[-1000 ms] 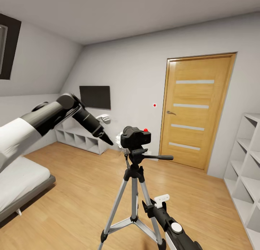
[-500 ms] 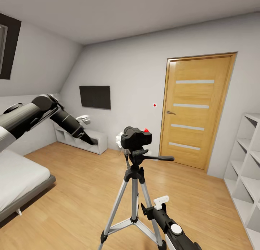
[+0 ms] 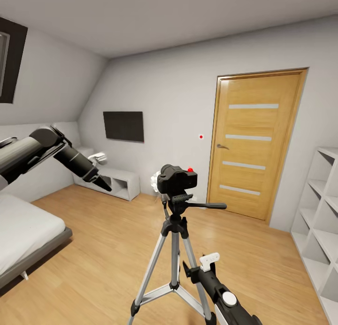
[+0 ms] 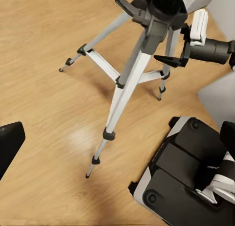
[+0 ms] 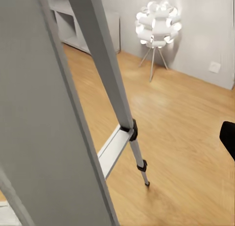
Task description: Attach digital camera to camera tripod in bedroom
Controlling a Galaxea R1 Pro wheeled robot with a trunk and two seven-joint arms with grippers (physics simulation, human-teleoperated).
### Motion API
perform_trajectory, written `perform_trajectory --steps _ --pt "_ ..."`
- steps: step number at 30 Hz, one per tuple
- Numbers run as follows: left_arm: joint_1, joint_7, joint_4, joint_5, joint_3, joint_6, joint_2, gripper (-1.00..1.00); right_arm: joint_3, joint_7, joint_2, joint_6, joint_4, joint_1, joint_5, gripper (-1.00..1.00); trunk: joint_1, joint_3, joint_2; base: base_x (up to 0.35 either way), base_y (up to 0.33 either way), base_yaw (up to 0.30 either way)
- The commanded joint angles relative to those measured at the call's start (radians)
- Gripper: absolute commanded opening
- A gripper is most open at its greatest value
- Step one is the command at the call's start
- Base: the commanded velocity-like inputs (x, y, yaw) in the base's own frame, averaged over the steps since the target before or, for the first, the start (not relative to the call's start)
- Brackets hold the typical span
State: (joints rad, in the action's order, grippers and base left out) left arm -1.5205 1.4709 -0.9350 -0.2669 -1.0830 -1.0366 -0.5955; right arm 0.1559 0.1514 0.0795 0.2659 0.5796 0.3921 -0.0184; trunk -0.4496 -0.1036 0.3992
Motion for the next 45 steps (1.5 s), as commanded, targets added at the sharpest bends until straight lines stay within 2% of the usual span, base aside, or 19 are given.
perform_trajectory --steps 1,6,9,19,23,24,28,34,35,42,45 --pt "-0.001 0.003 0.009 -0.002 -0.007 -0.011 -0.002 1.00 0.000 0.002 0.000 0.019 -0.001 0.001 -0.002 1.00 0.000 0.001 0.001 0.000 0.000 0.000" --pt "0.001 0.001 0.084 -0.003 -0.023 -0.011 -0.005 1.00 0.001 0.005 -0.003 0.091 -0.001 0.001 -0.002 1.00 0.000 0.001 0.001 0.000 0.000 0.000" --pt "0.006 -0.001 0.126 -0.003 -0.028 -0.011 -0.005 1.00 0.001 0.007 -0.007 0.106 -0.002 0.000 -0.002 1.00 0.000 0.001 0.001 0.000 0.000 0.000" --pt "0.050 -0.007 0.277 -0.003 -0.032 -0.011 0.008 1.00 -0.001 0.082 -0.071 0.127 -0.062 -0.017 0.000 1.00 0.000 0.001 0.001 0.000 0.000 0.000" --pt "0.068 -0.008 0.339 -0.003 -0.032 -0.011 0.018 1.00 -0.001 0.106 -0.093 0.181 -0.129 -0.022 0.002 1.00 0.000 0.001 0.001 0.000 0.000 0.000" --pt "0.072 -0.009 0.367 -0.003 -0.032 -0.011 0.022 1.00 -0.001 0.111 -0.100 0.218 -0.164 -0.023 0.002 1.00 0.000 0.001 0.001 0.000 0.000 0.000" --pt "0.076 -0.009 0.448 -0.003 -0.032 -0.011 0.040 1.00 -0.001 0.117 -0.113 0.315 -0.264 -0.025 0.003 1.00 0.000 0.001 0.001 0.000 0.000 0.000" --pt "0.079 -0.009 0.527 -0.003 -0.032 -0.011 0.060 1.00 -0.001 0.119 -0.128 0.403 -0.395 -0.025 0.003 1.00 0.000 0.001 0.001 0.000 0.000 0.000" --pt "0.089 -0.010 0.552 -0.003 -0.032 -0.011 0.065 1.00 -0.001 0.119 -0.137 0.454 -0.481 -0.025 0.003 1.00 0.000 0.001 0.001 0.000 0.000 0.000" --pt "0.121 -0.025 0.565 -0.003 -0.032 -0.011 0.068 1.00 -0.001 0.118 -0.154 0.560 -0.593 -0.025 0.003 1.00 0.000 0.001 0.001 0.000 0.000 0.000" --pt "0.140 -0.087 0.568 -0.004 -0.032 -0.011 0.069 1.00 -0.001 0.118 -0.170 0.595 -0.631 -0.027 0.003 1.00 0.000 0.001 0.001 0.000 0.000 0.000"
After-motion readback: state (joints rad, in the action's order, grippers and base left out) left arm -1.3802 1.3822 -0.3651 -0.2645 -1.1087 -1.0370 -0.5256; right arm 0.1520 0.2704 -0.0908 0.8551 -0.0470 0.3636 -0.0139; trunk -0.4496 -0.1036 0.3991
